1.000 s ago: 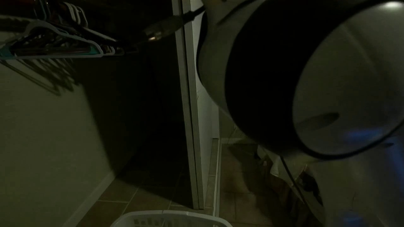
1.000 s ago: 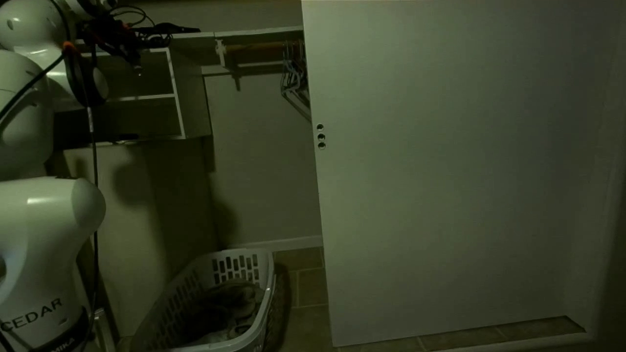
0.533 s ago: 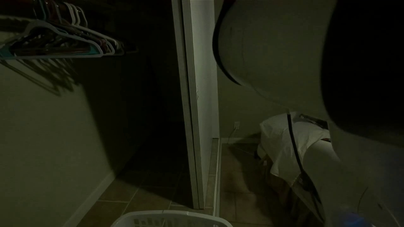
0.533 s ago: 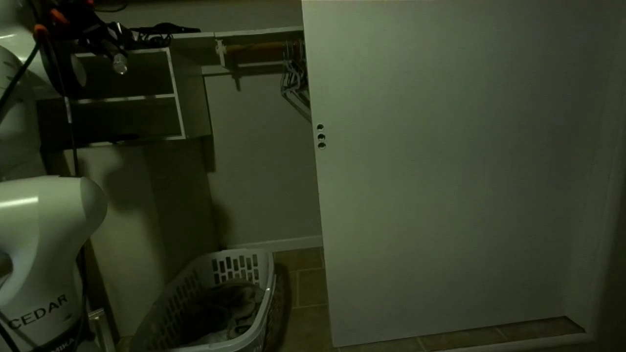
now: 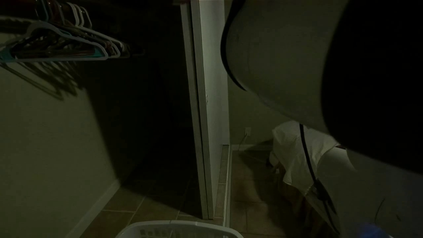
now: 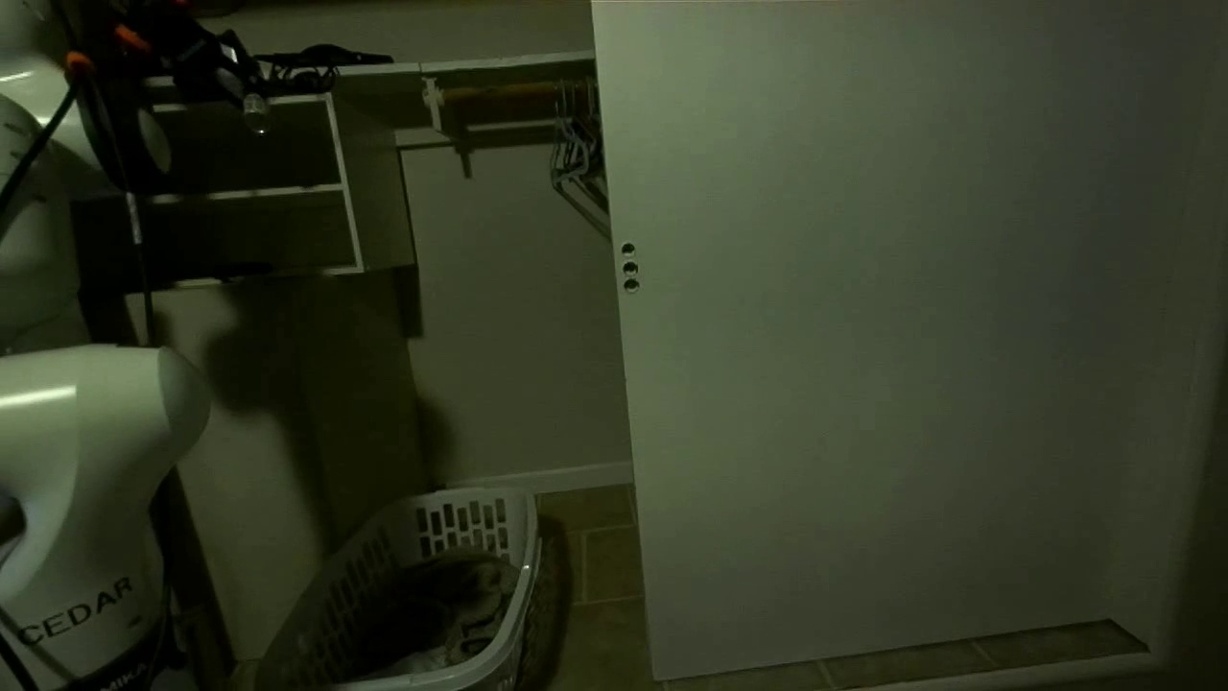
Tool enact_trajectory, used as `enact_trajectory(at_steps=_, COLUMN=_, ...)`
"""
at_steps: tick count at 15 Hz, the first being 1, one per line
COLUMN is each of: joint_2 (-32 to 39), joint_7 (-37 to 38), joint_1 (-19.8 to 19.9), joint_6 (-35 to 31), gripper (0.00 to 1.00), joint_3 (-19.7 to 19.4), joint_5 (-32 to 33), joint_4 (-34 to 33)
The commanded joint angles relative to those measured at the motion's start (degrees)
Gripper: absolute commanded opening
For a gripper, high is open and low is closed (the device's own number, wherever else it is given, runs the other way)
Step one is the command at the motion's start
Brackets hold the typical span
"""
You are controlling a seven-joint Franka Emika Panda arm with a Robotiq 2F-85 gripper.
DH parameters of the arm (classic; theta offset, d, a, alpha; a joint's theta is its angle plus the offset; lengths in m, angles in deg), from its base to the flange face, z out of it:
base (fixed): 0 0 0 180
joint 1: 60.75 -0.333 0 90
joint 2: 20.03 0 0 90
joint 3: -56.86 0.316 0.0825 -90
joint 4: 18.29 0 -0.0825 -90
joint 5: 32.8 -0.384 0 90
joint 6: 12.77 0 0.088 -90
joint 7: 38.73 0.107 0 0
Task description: Pick up the small bottle and place it on the top shelf
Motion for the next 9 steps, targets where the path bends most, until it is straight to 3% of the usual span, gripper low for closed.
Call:
enact_trajectory(at_steps=1, joint_2=2.7, joint_7=2.4, joint_1=3.4, joint_6=-8.3, gripper=0.19, joint_3=0.3, joint_5=-0.4, joint_4=-1.4)
enact_trajectory(at_steps=9, joint_2=6.1, joint_7=8.2, joint_1=10.6, joint_6=-25.5, gripper=0.19, joint_3=4.4, joint_5=-13.4, joint_4=-1.6)
